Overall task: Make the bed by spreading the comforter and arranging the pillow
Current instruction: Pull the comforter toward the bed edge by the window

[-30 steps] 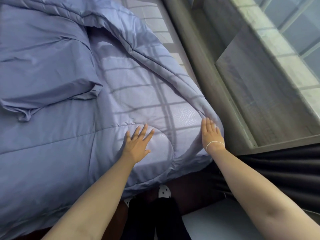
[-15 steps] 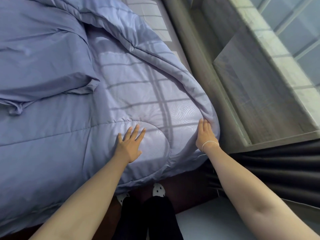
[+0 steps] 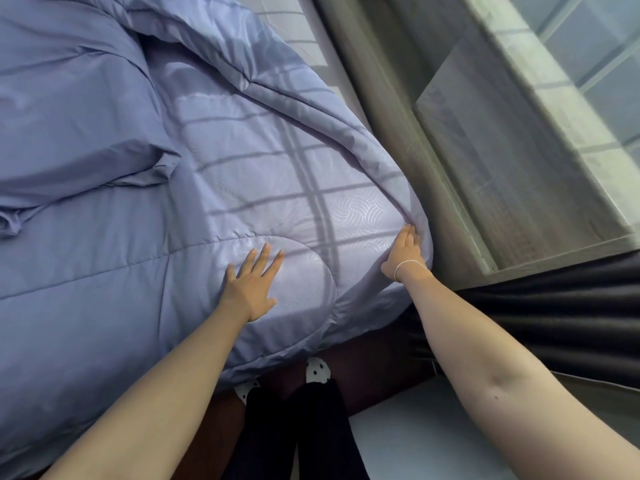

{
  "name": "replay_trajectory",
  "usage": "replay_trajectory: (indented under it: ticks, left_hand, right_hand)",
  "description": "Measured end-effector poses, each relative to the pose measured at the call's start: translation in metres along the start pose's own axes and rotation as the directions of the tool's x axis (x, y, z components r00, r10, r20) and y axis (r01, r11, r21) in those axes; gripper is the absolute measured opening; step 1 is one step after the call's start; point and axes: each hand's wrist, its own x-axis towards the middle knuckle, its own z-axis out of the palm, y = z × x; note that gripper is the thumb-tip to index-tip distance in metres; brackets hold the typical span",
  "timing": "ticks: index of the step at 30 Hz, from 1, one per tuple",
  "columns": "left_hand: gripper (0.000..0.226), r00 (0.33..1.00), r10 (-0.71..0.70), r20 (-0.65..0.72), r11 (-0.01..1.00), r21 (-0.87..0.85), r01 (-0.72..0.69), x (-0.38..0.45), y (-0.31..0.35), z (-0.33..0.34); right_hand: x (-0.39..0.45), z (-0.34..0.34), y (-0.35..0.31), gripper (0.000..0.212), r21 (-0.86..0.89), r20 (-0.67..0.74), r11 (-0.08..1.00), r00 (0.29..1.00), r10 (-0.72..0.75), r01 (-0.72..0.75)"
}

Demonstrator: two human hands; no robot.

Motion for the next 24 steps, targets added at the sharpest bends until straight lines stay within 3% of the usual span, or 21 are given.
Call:
replay_trajectory:
  ticks: [6,10,15,20,24]
  left_hand:
    - [0.088,0.997,0.010,-0.077,0.999,-0.041,-0.014,-0.012,-0.006,0.009]
    - [0.086,0.996,-0.007,-0.091,0.997,-0.081,0.000,-0.026,-0.015,0.015]
    - [0.079,0.990,-0.132,-0.052,0.983,-0.136,0.124,-0.046,-0.027,-0.006]
    - [0.074,0.965,-0.206,-0.161,0.958,-0.234,0.165,-0.071,-0.052,-0.039]
    - [0.072,0.931,-0.301,-0.205,0.921,-0.316,0.228,-0.099,-0.080,-0.049]
  right_hand:
    - [-0.028,0.038,0.009,0.097,0.137,0.108,0.974,0.980,0.167,-0.181]
    - [-0.048,0.045,0.021,0.093,0.132,0.188,0.967,0.963,0.192,-0.219]
    - [-0.071,0.025,0.002,0.083,-0.041,-0.100,0.996,0.992,-0.080,0.076]
    - [-0.091,-0.009,-0.057,0.079,0.001,-0.104,0.965,0.959,-0.262,0.263]
    - [-0.104,-0.027,-0.107,0.075,-0.094,-0.119,0.919,0.912,-0.392,0.383]
